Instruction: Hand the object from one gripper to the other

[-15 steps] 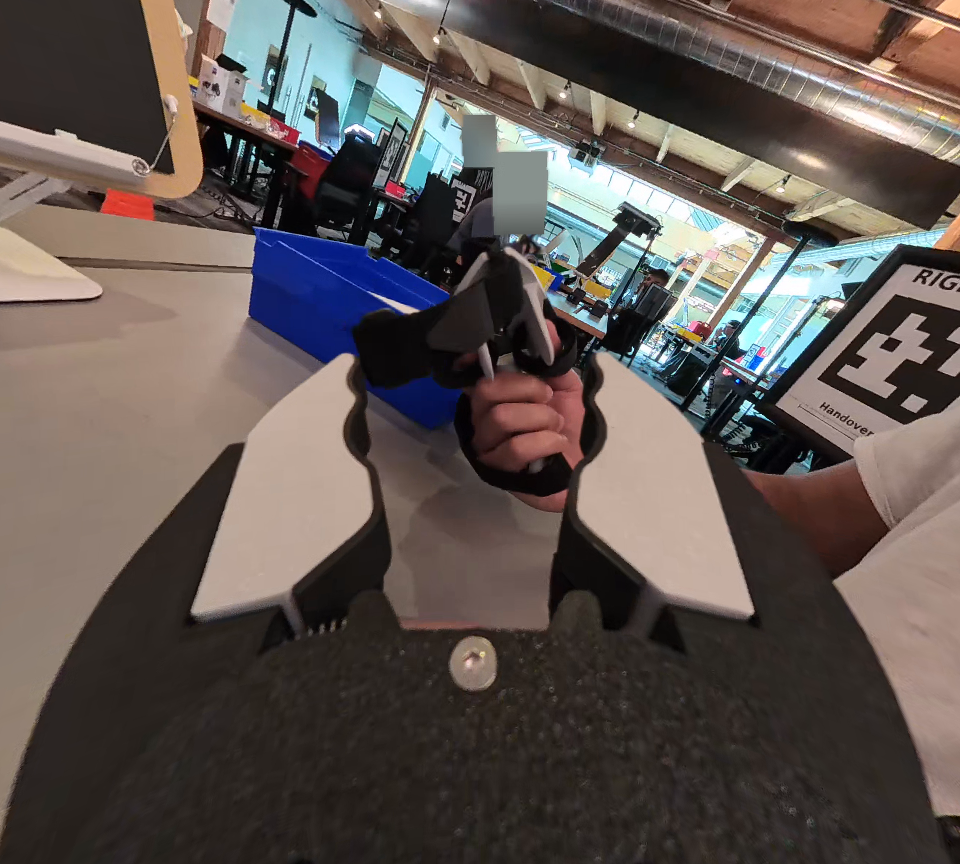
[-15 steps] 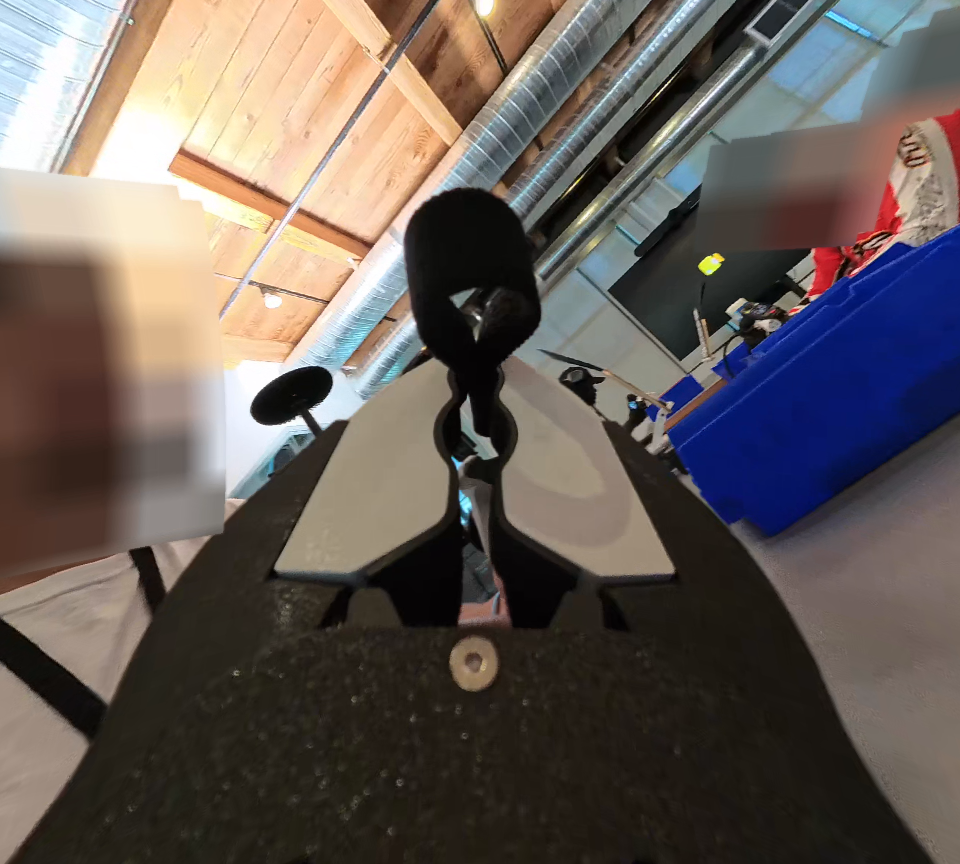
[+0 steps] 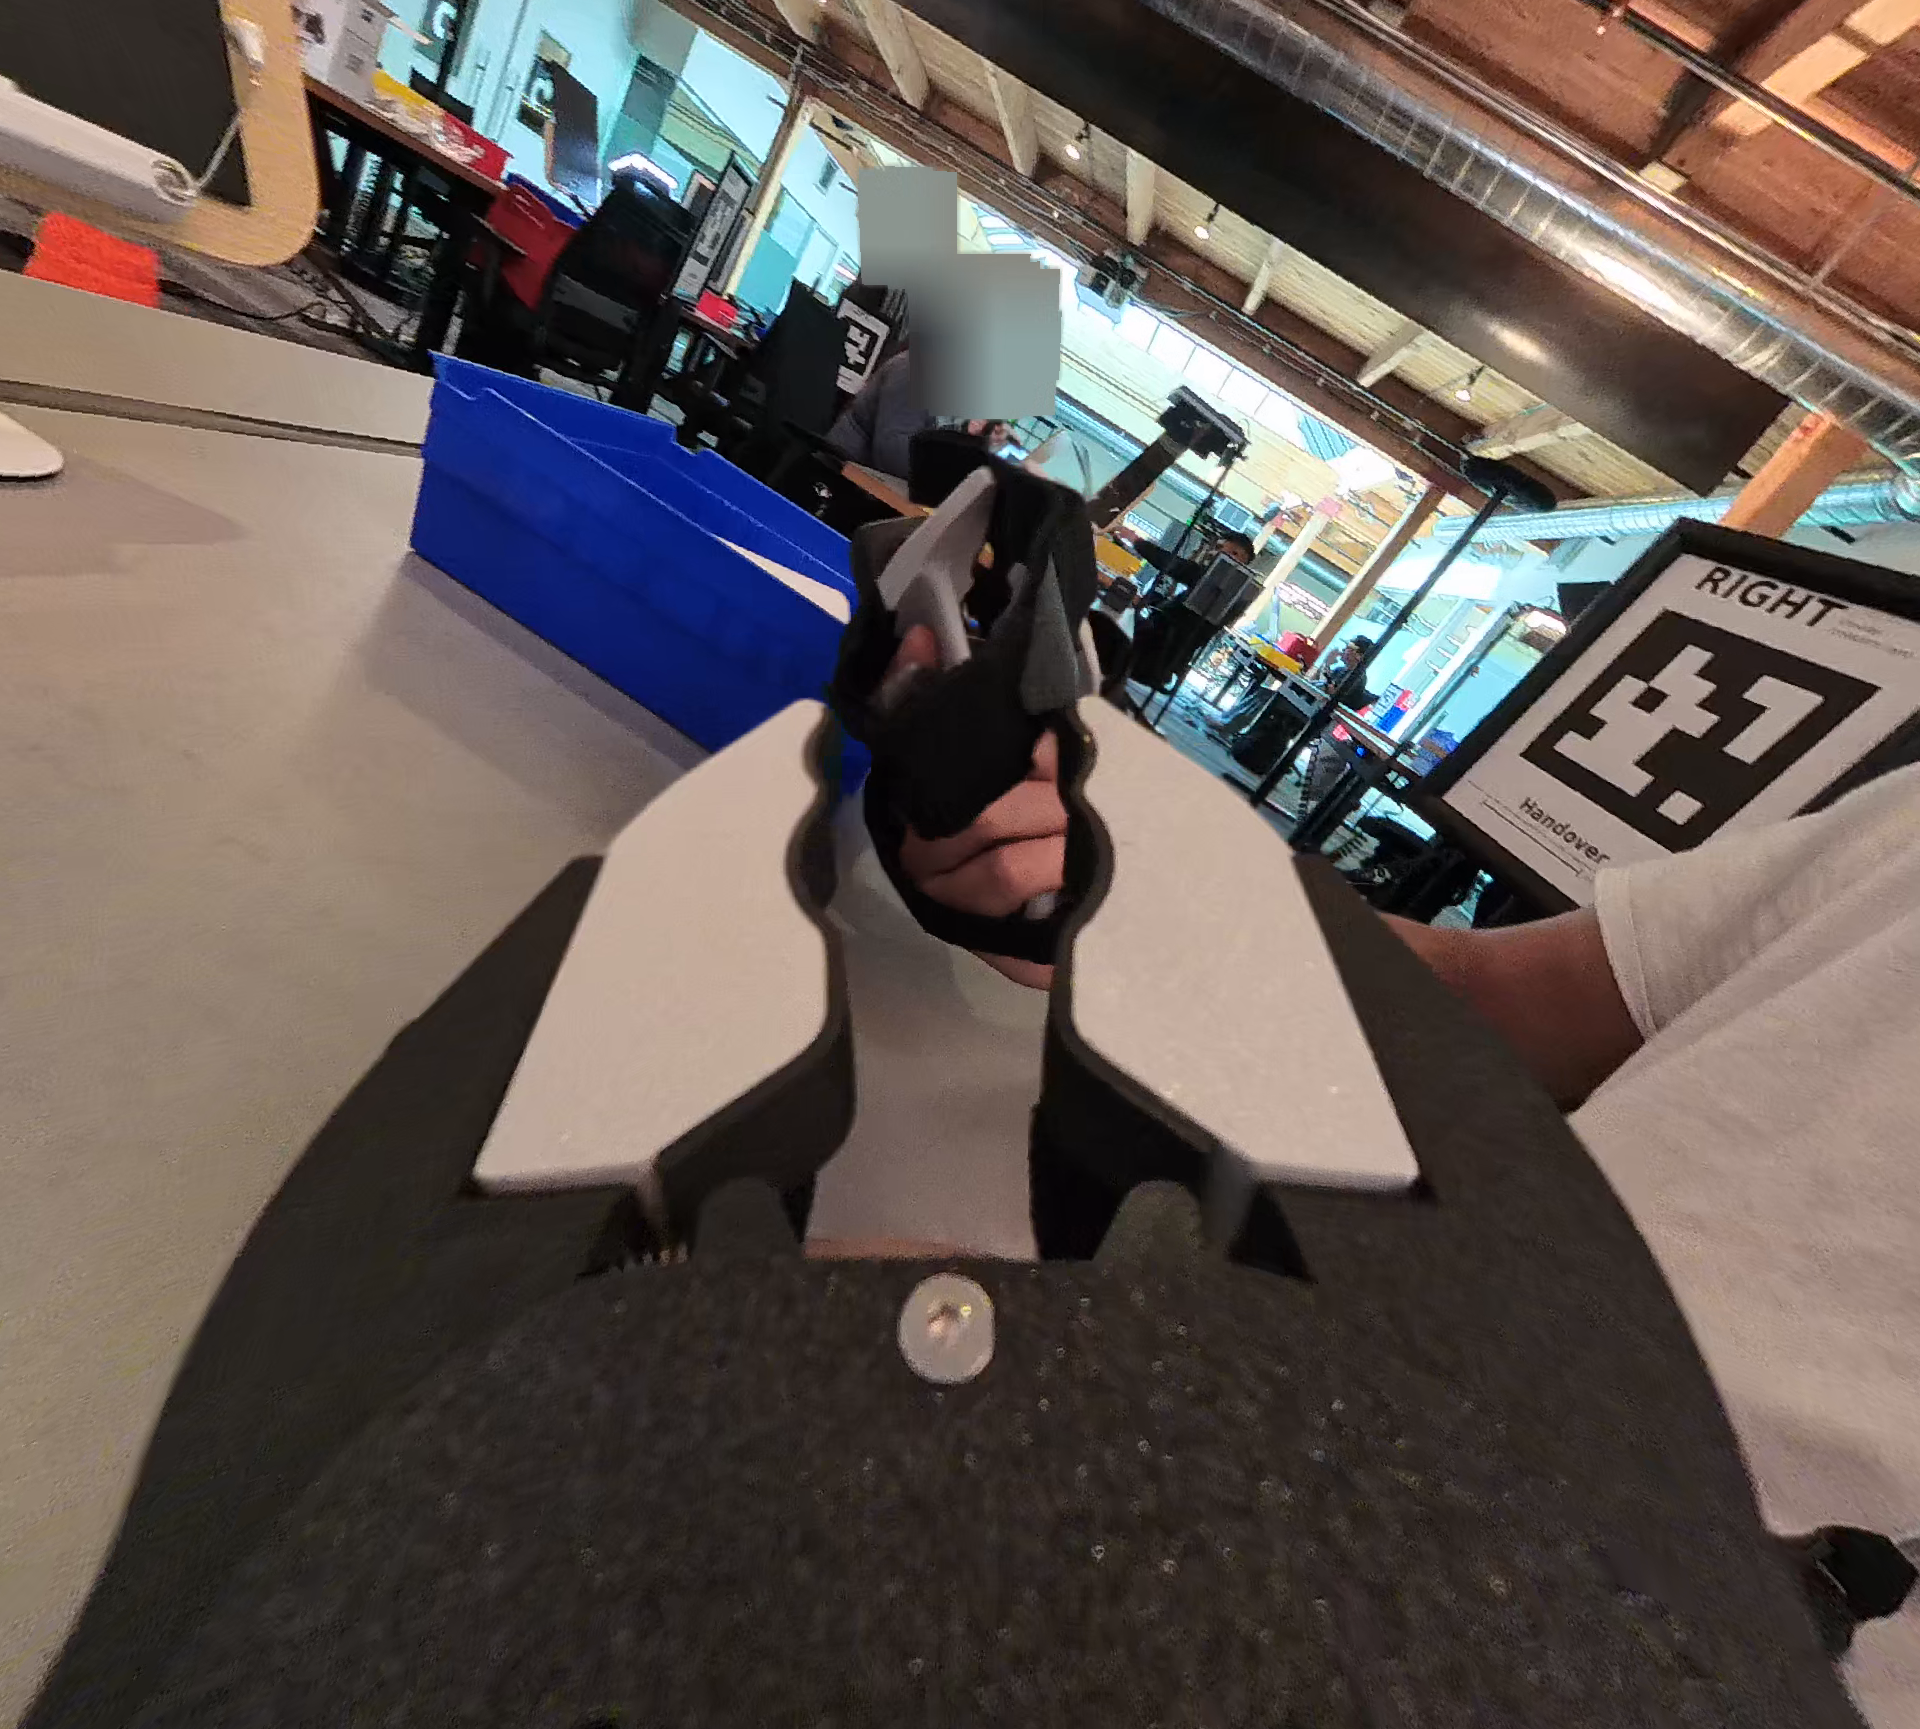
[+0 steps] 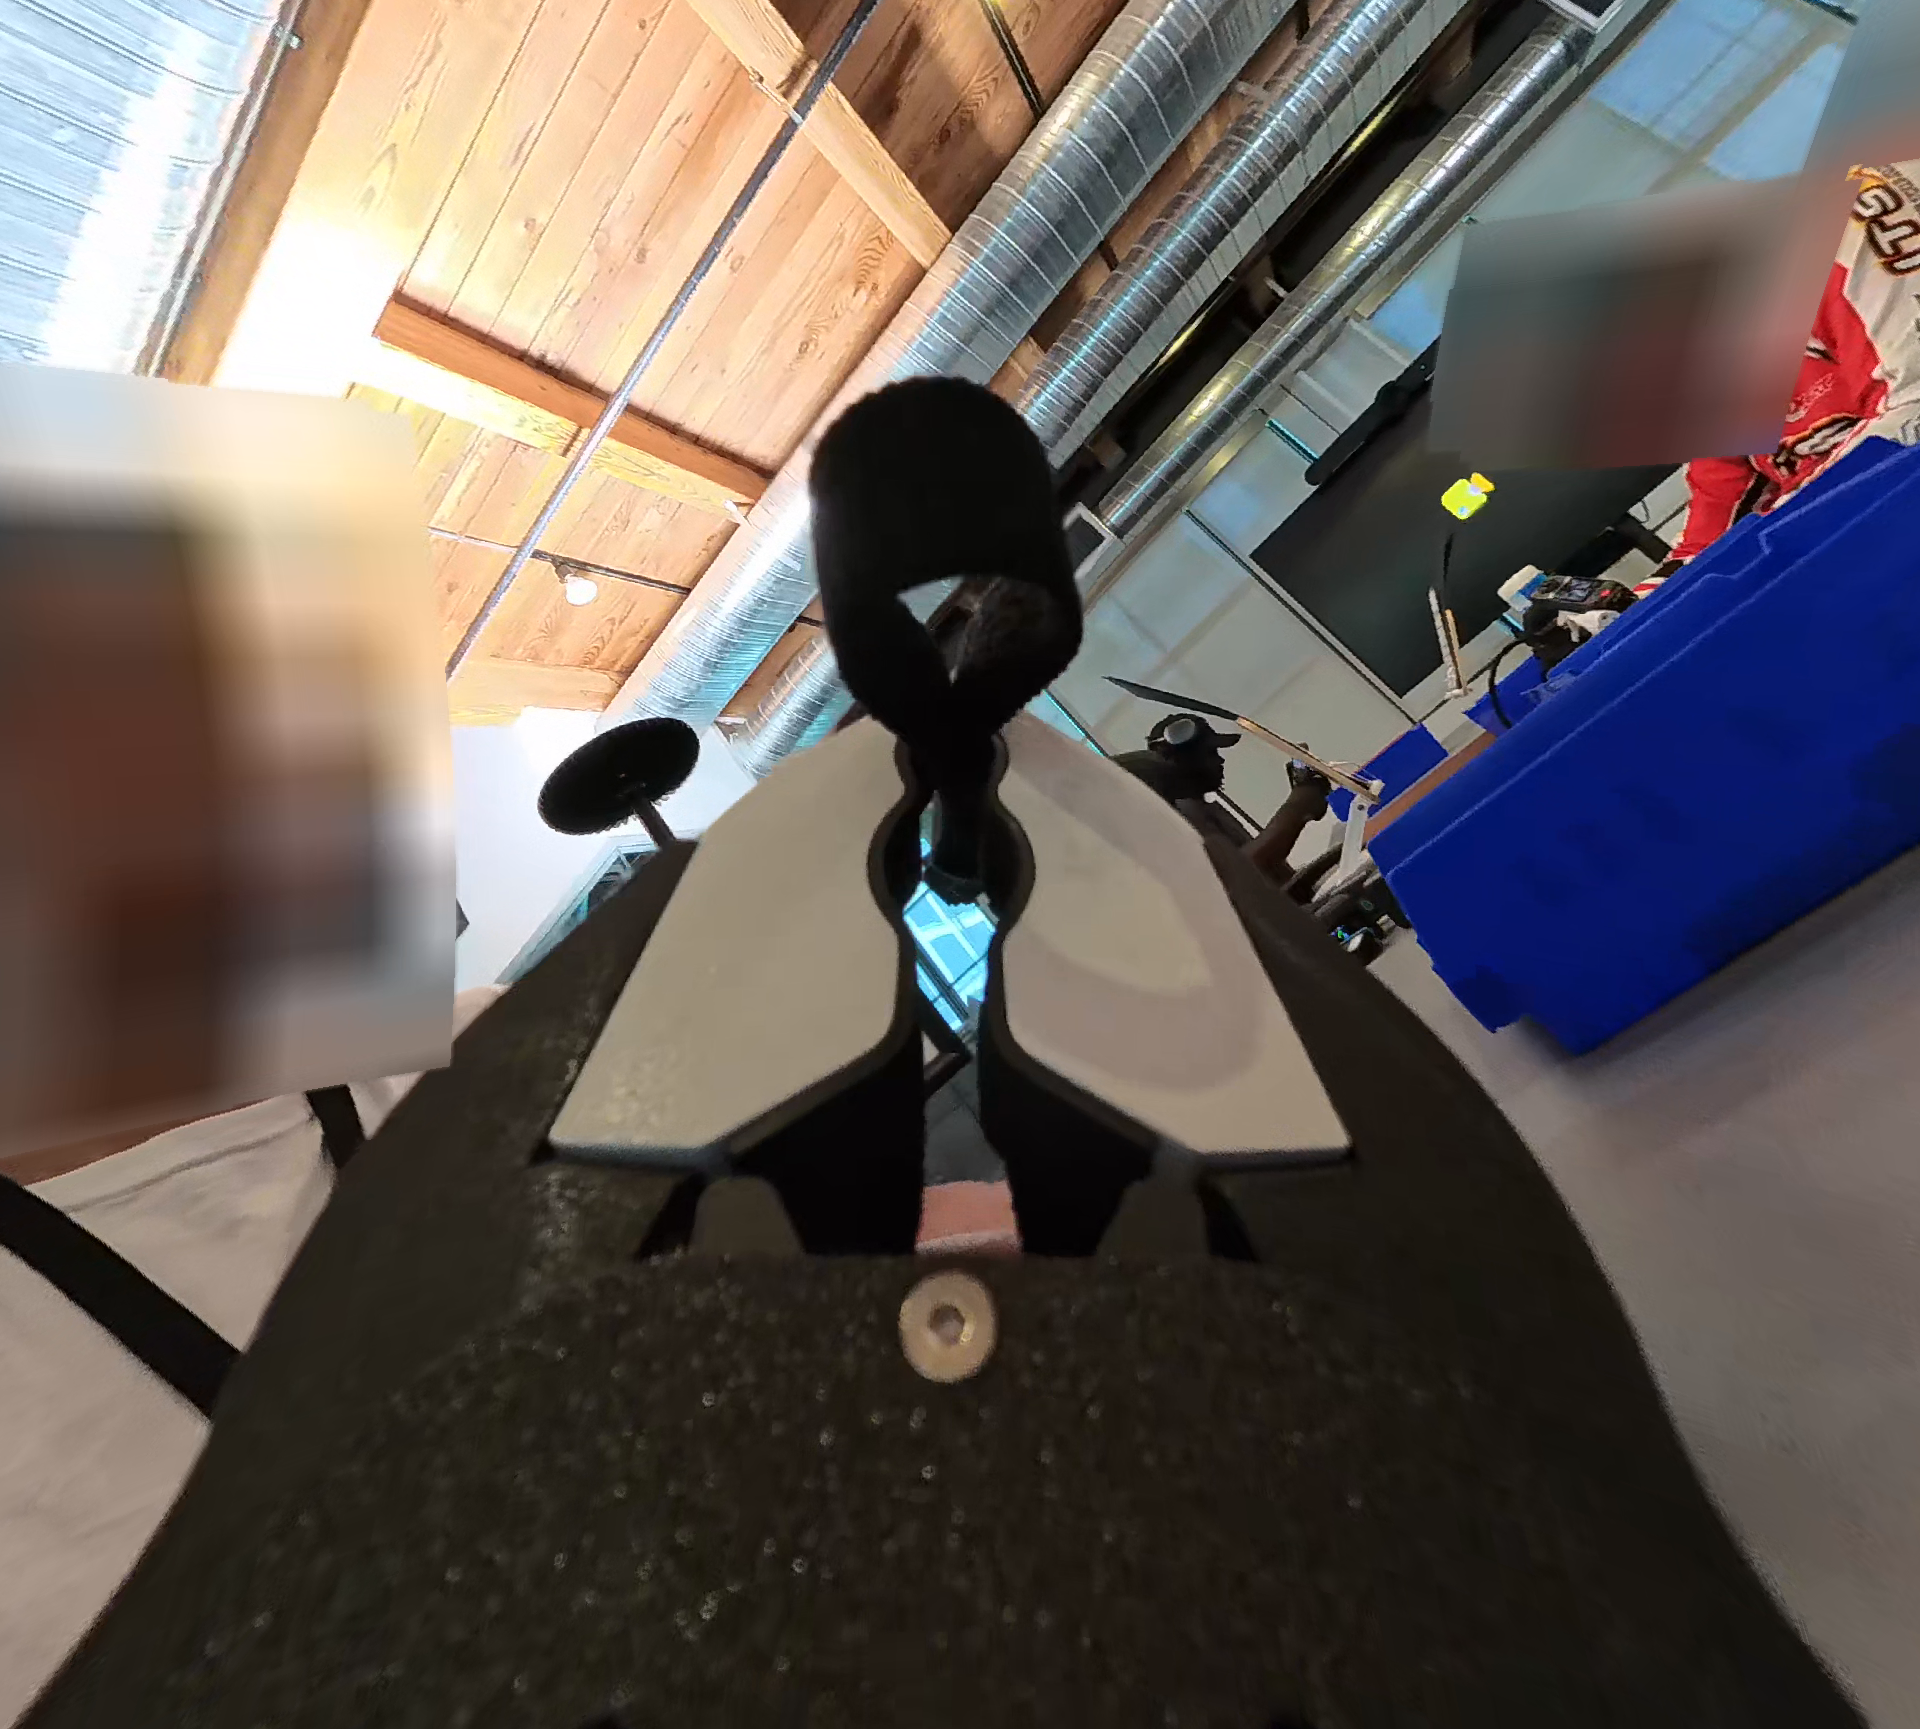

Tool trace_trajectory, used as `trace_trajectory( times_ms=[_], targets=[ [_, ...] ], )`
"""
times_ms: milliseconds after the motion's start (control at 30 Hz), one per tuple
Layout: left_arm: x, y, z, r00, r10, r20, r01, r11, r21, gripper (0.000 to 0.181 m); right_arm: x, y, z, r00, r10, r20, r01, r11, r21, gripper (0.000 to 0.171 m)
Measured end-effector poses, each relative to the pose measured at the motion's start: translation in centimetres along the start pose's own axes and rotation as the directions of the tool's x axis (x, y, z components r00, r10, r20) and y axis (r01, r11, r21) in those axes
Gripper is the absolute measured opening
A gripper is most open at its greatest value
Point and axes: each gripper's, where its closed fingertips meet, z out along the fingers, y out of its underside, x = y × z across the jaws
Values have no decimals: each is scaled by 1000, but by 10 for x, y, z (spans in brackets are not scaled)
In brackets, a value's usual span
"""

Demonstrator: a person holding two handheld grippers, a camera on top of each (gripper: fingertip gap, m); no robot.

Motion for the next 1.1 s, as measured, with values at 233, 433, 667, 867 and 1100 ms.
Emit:
trace_trajectory(
  times_ms=[233,433,667,867,1100],
  targets=[
    [1,-1,-3,1000,6,-9,-6,1000,-8,15,47,7,-12,957,-110,-269,86,992,-96,6],
    [-20,-12,-20,989,86,119,-84,996,-19,6,80,16,-22,820,-298,-489,204,950,-236,45],
    [-42,-20,-38,963,157,220,-144,987,-74,5,93,27,-25,307,-860,-407,522,510,-684,65],
    [-23,30,-11,951,291,104,-241,910,-338,5,102,70,-19,15,-1000,-13,460,18,-888,72],
    [-20,50,-4,932,354,74,-290,854,-432,8,95,78,-23,-150,-963,224,472,-269,-840,22]
  ],
)
